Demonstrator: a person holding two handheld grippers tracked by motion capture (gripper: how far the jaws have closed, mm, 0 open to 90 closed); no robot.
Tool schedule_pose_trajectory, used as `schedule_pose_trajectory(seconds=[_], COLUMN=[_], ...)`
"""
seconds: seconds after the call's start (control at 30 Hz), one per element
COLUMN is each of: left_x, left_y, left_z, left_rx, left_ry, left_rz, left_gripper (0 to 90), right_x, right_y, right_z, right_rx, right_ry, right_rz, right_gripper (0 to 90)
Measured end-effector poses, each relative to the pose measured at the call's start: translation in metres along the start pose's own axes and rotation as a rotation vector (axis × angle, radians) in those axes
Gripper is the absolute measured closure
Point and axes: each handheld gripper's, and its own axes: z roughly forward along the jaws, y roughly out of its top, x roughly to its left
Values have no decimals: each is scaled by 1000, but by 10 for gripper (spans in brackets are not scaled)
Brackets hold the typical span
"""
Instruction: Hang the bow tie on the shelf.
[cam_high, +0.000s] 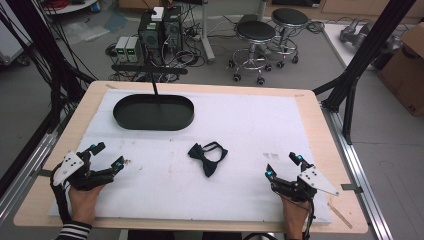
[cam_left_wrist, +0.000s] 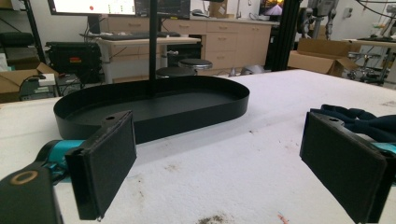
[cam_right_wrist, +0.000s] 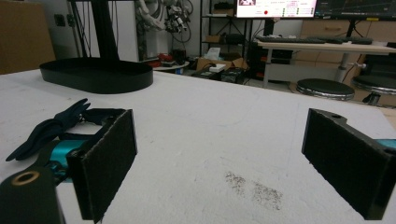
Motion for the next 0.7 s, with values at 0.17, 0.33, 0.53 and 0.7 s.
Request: schedule_pose_trajectory(seconds=[0.17, 0.33, 0.53, 0.7], left_x=[0, -1, 0, -1], left_y=[0, 0, 0, 0], left_z=[0, 0, 1, 1], left_rx=[2, 2, 6, 2], left_ry=[-5, -11, -8, -18], left_rz=[3, 9, 3, 10], left_gripper=[112, 112, 112, 113], right_x=[-1, 0, -1, 2], right_y=[0, 0, 0, 0], right_z=[0, 0, 0, 0], right_rx=[-1, -3, -5, -6], right_ry=[3, 3, 3, -3], right_rz=[5, 4, -3, -22], right_gripper=[93, 93, 94, 93])
